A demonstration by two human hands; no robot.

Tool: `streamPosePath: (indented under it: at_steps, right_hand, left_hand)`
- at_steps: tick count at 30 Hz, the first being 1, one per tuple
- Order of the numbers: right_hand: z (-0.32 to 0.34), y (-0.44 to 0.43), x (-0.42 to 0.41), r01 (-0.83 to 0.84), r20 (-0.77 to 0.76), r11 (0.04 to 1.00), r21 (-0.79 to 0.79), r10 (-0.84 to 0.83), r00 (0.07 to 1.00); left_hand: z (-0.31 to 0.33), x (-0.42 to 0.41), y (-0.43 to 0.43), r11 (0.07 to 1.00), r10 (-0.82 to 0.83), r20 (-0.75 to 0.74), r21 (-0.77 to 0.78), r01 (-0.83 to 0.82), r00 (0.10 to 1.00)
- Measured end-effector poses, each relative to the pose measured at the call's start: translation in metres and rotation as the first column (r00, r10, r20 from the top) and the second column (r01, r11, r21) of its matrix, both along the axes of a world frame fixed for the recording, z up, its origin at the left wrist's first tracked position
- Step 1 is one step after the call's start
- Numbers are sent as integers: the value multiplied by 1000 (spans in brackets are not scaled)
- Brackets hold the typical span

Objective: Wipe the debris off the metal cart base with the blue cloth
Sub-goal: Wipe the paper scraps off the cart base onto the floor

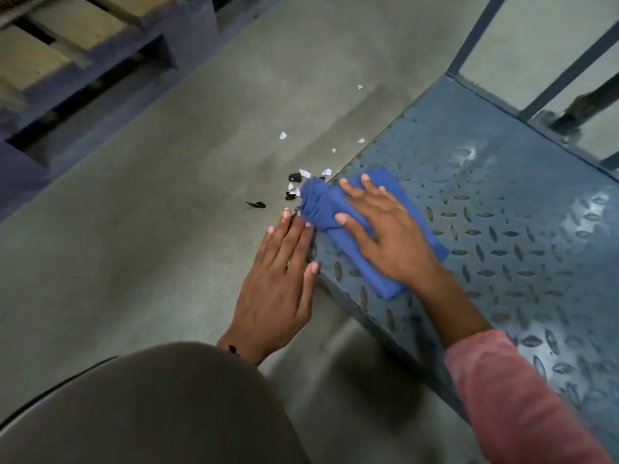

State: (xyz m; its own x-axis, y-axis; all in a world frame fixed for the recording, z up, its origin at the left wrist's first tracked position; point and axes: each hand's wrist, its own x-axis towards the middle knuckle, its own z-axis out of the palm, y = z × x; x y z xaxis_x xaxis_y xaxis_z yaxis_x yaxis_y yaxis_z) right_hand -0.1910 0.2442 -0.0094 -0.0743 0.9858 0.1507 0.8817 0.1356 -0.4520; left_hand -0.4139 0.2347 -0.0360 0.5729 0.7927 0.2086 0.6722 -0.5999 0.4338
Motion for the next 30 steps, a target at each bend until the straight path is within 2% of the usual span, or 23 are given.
streamPosePath:
  at_steps: [2,4,6,8,11,12,13,15,18,20,22,24,25,30]
  right_hand:
    - [-1,25,27,48,-49,999,-26,-49,998]
    - [5,54,55,171,-95,983,-70,-177,980]
    - [9,74,66,251,-83,962,-107,-260,962]
    - [8,76,52,185,-27,974,-130,-190,981]
    - [2,61,32,-106,67,989,-99,113,991]
    - [2,61,35,-150,53,984,-94,156,986]
    - [4,65,43,-146,16,985,-90,148,989]
    - [8,82,65,-23,-53,997,-69,19,998]
    - [9,106,79,187,6,981,-51,-187,982]
    - [3,106,60,123,92,992,-23,-120,988]
    - [0,90,37,-37,125,998,-40,42,991]
    - [1,84,36,-136,108,989,-64,142,984]
    - [3,92,43,-132,98,988,-73,139,985]
    - [-2,138,95,206,118,979,-8,-203,972]
  left_hand:
    - [0,-2,3,1000,-25,-2,16,25,1000]
    - [1,-4,8,995,-87,-23,39,88,996]
    - [1,-6,17,982,-173,-62,64,177,983]
    - [2,-6,27,962,-256,-89,77,263,963]
    - [4,0,39,942,-321,-95,68,328,942]
    - [5,1,42,937,-336,-96,61,343,937]
    - [5,2,44,933,-349,-98,53,355,932]
    - [6,2,46,928,-363,-106,48,369,926]
    - [5,5,45,934,-346,-103,58,353,933]
    - [4,9,43,944,-320,-76,54,325,944]
    - [4,12,41,950,-305,-56,55,308,951]
    - [4,13,41,950,-302,-47,68,305,952]
    - [4,13,42,949,-303,-47,75,306,952]
    - [6,10,48,942,-322,-99,68,330,941]
